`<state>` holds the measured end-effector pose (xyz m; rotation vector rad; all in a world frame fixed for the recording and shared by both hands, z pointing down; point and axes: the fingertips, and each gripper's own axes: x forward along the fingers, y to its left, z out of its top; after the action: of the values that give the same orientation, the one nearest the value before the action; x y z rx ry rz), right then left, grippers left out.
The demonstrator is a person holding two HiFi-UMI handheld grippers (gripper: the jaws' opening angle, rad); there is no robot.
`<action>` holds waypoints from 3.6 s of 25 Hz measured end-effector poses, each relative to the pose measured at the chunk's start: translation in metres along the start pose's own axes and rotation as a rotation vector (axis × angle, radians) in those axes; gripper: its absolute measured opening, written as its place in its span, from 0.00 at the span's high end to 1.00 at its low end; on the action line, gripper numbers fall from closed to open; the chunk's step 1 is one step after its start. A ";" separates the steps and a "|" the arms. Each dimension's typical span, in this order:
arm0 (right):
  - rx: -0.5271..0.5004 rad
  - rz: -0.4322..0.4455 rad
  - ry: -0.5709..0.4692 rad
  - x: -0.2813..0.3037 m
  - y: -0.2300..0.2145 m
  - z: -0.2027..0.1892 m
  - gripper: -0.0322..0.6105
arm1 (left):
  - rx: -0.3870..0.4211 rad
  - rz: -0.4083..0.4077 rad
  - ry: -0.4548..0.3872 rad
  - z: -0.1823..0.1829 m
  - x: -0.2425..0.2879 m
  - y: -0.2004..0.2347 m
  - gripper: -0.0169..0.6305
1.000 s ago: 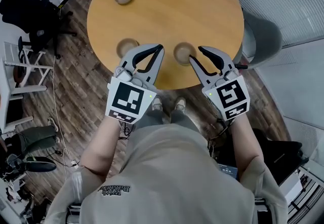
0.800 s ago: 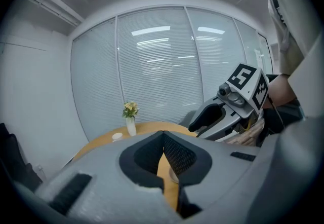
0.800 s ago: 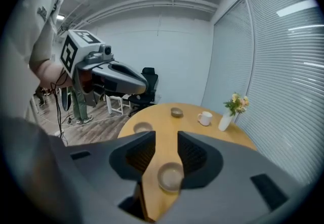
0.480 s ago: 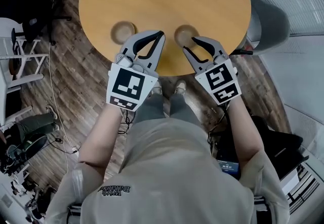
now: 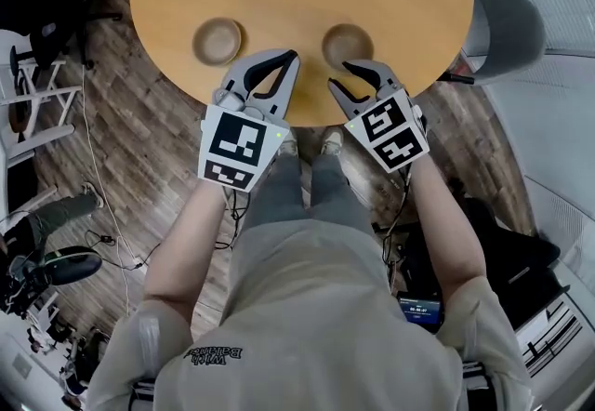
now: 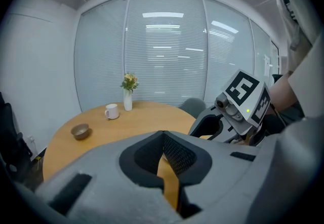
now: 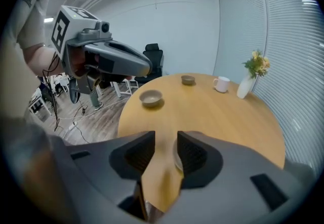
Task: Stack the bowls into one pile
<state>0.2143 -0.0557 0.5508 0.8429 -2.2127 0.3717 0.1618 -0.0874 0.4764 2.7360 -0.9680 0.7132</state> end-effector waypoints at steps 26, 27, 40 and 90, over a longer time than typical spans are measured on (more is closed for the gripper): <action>-0.129 -0.090 0.327 0.080 -0.024 -0.085 0.80 | -0.095 -0.058 0.138 -0.096 0.042 -0.015 0.95; -0.134 -0.092 0.330 0.081 -0.024 -0.086 0.82 | -0.096 -0.059 0.140 -0.098 0.042 -0.015 0.95; -0.089 -0.104 0.265 0.069 -0.030 -0.068 0.89 | -0.092 -0.053 0.132 -0.094 0.036 -0.014 0.95; 0.113 -0.195 -0.517 -0.222 -0.017 0.135 0.89 | 0.078 0.073 -0.228 0.123 -0.103 -0.031 0.95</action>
<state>0.2692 -0.0323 0.2970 1.3233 -2.5607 0.1982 0.1587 -0.0421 0.3188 2.9118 -1.1128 0.4662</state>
